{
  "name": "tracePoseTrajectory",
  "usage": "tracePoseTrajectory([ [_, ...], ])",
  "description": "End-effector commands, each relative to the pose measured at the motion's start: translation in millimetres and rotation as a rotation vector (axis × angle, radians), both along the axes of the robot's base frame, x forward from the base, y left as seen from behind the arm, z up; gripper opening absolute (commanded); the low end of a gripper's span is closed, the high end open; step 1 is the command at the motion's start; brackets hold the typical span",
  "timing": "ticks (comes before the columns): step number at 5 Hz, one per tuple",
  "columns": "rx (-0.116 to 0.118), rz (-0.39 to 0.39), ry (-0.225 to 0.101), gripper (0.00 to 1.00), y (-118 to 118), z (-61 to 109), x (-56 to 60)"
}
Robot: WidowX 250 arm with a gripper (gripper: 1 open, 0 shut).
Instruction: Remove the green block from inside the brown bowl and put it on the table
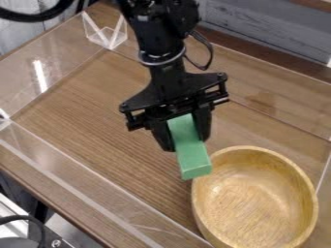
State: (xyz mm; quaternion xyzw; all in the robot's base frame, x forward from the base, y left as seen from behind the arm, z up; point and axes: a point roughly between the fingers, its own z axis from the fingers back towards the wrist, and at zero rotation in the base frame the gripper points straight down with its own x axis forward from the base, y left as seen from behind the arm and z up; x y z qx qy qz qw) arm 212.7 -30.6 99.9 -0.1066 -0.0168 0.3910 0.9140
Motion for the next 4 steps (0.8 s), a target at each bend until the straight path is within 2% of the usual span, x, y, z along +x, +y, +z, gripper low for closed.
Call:
tracePoseTrajectory([
  [1, -0.009, 0.001, -0.051, 0.00, 1.2, 10.7, 4.2],
  [4, -0.031, -0.027, -0.069, 0.00, -1.7, 12.6, 4.6],
])
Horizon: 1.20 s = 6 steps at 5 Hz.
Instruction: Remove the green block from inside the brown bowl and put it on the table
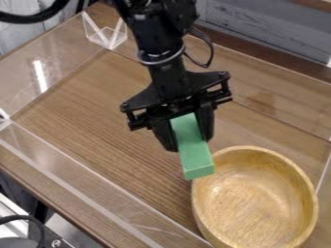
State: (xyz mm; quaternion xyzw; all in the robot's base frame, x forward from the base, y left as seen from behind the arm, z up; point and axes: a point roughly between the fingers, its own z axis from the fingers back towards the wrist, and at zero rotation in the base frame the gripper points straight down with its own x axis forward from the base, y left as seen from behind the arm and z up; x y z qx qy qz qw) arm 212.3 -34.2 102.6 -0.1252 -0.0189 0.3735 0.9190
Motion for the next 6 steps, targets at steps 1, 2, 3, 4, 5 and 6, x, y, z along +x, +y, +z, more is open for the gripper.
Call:
tracePoseTrajectory([
  [1, -0.007, -0.002, -0.053, 0.00, 0, 10.6, 5.5],
  [2, -0.013, -0.013, -0.059, 0.00, -1, 11.5, 5.6],
  [3, -0.018, -0.026, -0.065, 0.00, -2, 12.1, 5.9],
  [4, -0.016, -0.011, -0.062, 0.00, 11, 9.9, 1.6],
  [5, -0.015, -0.009, -0.063, 0.00, 28, 6.7, -3.4],
  [6, -0.016, -0.001, -0.065, 0.00, 34, 2.3, -7.8],
])
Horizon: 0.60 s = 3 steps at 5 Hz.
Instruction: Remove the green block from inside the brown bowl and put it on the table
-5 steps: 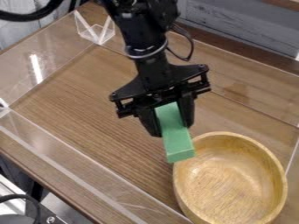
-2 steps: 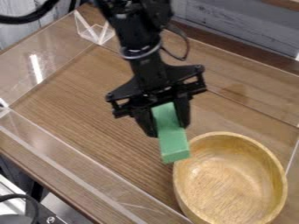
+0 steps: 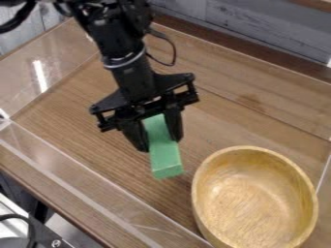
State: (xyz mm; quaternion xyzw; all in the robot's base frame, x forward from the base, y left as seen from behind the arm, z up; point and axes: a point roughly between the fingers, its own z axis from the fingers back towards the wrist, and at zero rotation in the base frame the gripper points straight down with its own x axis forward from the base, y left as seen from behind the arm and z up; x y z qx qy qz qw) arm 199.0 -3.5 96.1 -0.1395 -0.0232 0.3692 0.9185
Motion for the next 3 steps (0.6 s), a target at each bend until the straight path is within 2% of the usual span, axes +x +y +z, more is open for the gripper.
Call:
tracePoseTrajectory([
  [1, 0.005, 0.014, -0.046, 0.00, 6.2, 7.7, 3.7],
  [3, 0.005, 0.025, -0.045, 0.00, 10.7, 6.2, 0.7],
])
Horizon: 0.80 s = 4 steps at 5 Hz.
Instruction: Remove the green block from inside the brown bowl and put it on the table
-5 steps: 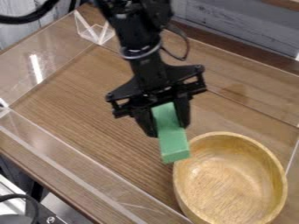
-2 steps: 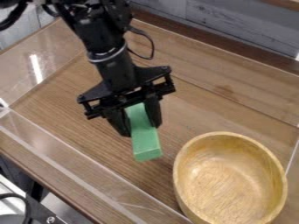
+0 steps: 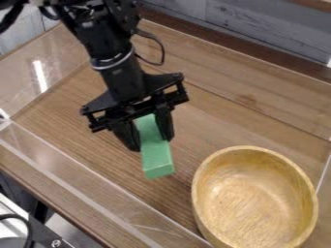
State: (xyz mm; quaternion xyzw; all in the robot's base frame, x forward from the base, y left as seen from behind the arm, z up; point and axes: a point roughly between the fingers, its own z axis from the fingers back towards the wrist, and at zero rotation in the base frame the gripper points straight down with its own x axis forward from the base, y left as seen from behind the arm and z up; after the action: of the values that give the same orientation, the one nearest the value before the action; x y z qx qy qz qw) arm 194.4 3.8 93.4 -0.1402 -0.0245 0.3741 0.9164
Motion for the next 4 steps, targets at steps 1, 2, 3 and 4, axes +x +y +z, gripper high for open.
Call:
tracePoseTrajectory([
  [1, 0.006, 0.016, -0.041, 0.00, 5.6, 8.0, 3.9],
  [2, 0.005, 0.017, -0.040, 0.00, 7.4, 7.5, 2.7],
  [3, 0.002, 0.017, -0.039, 0.00, 9.1, 7.4, 1.5],
  [4, 0.000, 0.015, -0.041, 0.00, 10.3, 8.0, 0.5],
])
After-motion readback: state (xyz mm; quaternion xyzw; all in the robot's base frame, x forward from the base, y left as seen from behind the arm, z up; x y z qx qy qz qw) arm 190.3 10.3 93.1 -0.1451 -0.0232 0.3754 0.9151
